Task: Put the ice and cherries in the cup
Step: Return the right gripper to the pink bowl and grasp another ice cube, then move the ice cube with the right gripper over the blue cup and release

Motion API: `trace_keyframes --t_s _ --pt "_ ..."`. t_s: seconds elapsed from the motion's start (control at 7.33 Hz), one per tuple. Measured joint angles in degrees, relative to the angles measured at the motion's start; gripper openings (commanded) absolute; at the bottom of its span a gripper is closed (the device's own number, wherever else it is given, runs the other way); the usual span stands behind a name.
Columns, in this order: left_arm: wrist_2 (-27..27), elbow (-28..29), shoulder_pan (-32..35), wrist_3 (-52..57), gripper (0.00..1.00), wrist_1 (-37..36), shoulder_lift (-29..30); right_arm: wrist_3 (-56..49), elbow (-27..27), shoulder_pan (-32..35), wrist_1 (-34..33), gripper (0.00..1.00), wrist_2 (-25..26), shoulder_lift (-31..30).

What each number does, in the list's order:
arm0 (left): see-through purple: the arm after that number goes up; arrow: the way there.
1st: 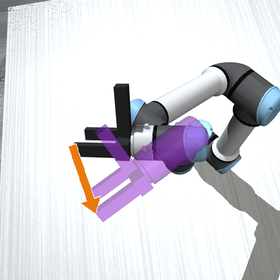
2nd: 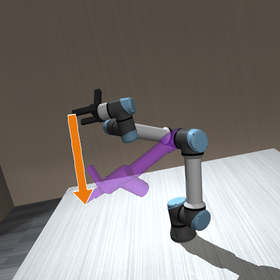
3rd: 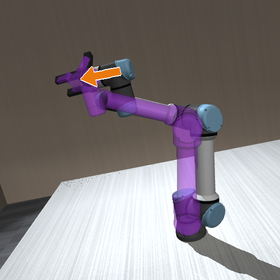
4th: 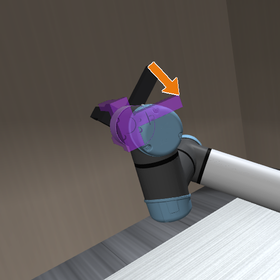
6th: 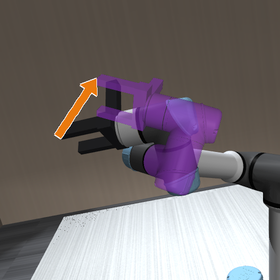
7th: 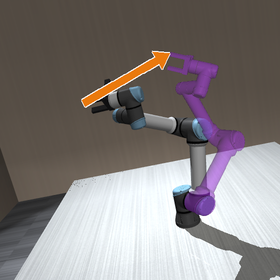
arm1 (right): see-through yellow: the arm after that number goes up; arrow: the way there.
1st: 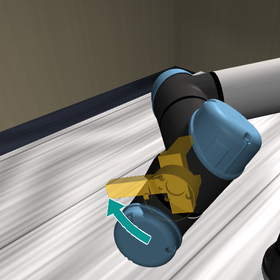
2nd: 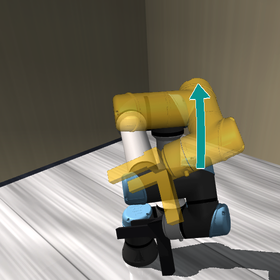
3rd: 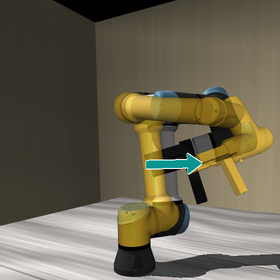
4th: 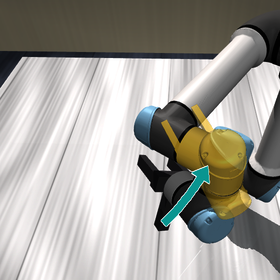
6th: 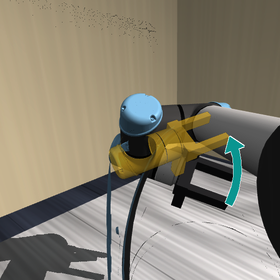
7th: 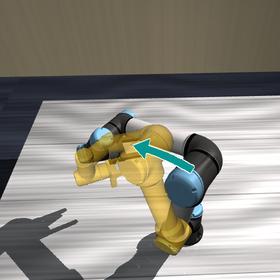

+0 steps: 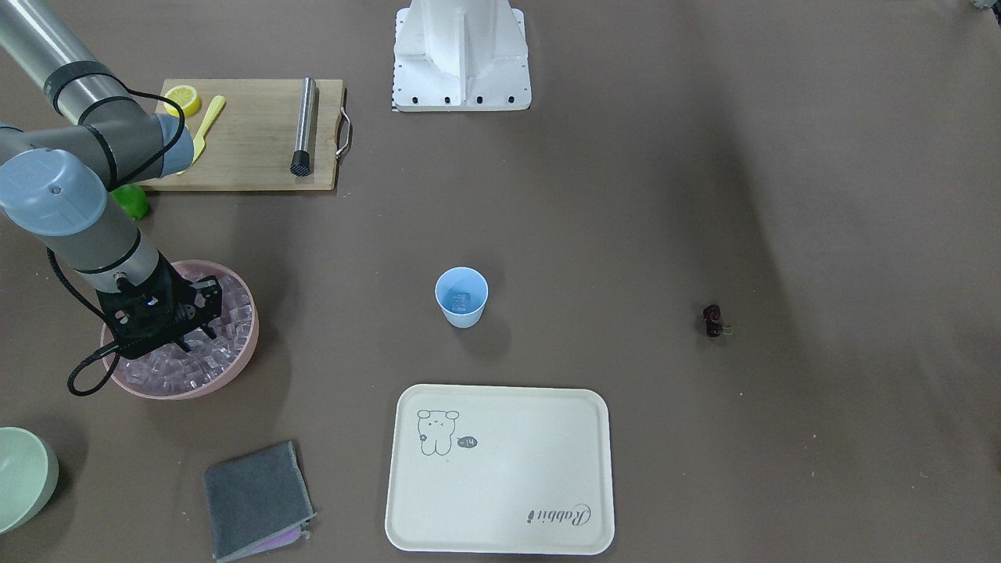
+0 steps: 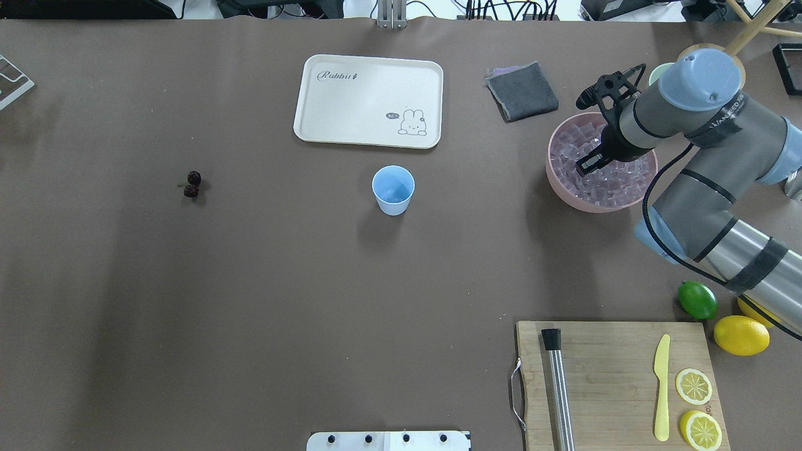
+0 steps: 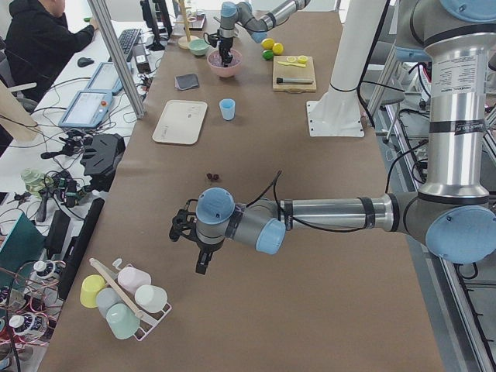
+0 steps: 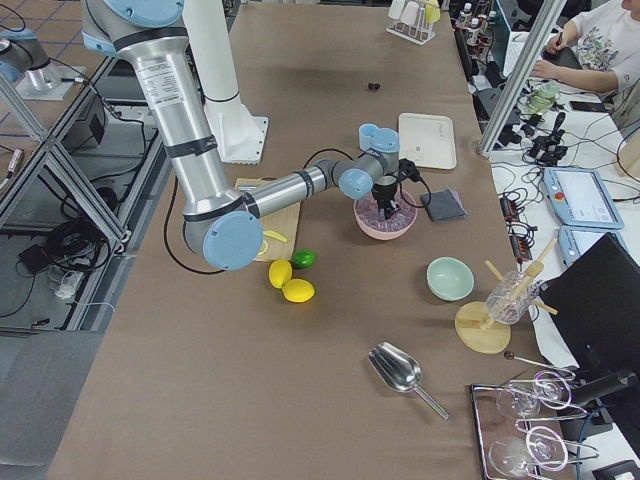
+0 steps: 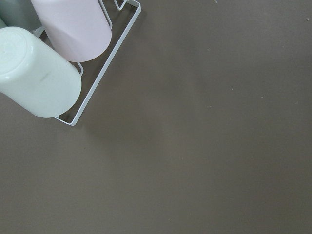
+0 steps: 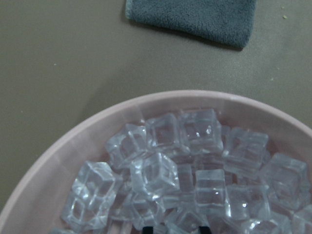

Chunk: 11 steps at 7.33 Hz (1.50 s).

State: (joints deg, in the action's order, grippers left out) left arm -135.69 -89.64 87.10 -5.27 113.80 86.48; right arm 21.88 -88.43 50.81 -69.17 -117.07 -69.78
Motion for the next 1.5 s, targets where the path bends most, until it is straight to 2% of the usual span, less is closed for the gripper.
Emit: trace_keyframes --t_s 0.27,0.41,0.68,0.82,1.09,1.36,1.5 --pt "0.0 -0.1 0.0 0.0 0.98 0.0 0.0 0.1 -2.3 0.6 -1.9 0.00 -0.2 0.1" --pt "0.0 -0.1 0.0 0.0 0.98 0.0 0.0 0.1 -5.4 1.6 -5.9 0.00 -0.6 0.9" --pt "0.0 -0.3 -0.1 0.0 0.98 0.0 -0.1 2.3 -10.7 1.4 -19.7 0.00 -0.9 8.1" --pt "0.0 -0.4 -0.1 0.0 0.98 0.1 -0.1 6.9 -10.8 -1.3 -24.0 0.00 0.3 13.4" --pt "0.0 -0.5 -0.1 -0.3 0.98 0.6 0.1 17.2 -7.5 -8.8 -26.7 0.00 5.8 23.3" --pt "0.0 -0.7 -0.2 -1.0 0.98 0.8 0.3 24.2 0.2 -14.0 -26.6 0.00 10.9 31.8" --pt "0.0 -0.7 -0.3 -1.1 0.98 0.8 0.5 25.2 3.7 -15.1 -25.5 0.00 12.4 34.1"
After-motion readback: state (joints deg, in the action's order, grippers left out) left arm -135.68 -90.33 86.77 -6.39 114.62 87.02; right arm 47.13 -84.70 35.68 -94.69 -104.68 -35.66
